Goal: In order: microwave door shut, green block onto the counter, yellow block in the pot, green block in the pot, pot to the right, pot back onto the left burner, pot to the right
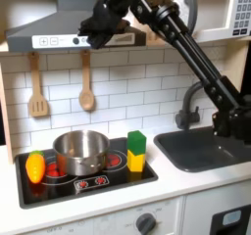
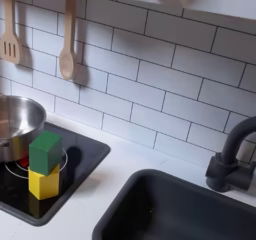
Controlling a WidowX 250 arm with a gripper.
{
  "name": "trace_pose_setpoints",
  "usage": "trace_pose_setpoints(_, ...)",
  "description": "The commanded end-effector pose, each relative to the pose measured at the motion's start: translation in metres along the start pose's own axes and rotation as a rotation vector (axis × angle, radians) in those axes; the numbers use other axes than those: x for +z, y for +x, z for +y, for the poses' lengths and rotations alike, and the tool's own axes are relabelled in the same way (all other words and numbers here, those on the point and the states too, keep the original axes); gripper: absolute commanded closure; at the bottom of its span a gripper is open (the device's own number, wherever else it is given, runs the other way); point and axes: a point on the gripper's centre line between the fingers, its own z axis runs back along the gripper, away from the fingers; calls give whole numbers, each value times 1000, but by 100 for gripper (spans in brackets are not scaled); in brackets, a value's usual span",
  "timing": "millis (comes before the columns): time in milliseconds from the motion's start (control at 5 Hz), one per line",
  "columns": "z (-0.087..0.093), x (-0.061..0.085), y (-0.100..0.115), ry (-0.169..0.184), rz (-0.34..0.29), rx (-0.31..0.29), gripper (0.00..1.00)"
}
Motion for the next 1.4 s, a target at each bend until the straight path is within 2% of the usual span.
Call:
trace_pose_setpoints(0, -4, -6, 4, -12, -4, -9, 100)
trace_pose_setpoints(400, -2, -19, 10, -11, -5, -8, 100)
trace_pose_setpoints(600, -1, -13, 14, -15, -8, -11, 100)
trace_pose_setpoints(800, -5, -14, 12, -14, -3, -19, 100)
trace_pose_setpoints(1000, -7, -8, -2, -11, 4, -23, 100)
trace_pose_setpoints(1200, -18, -12, -23, -35, 57, -46, 100)
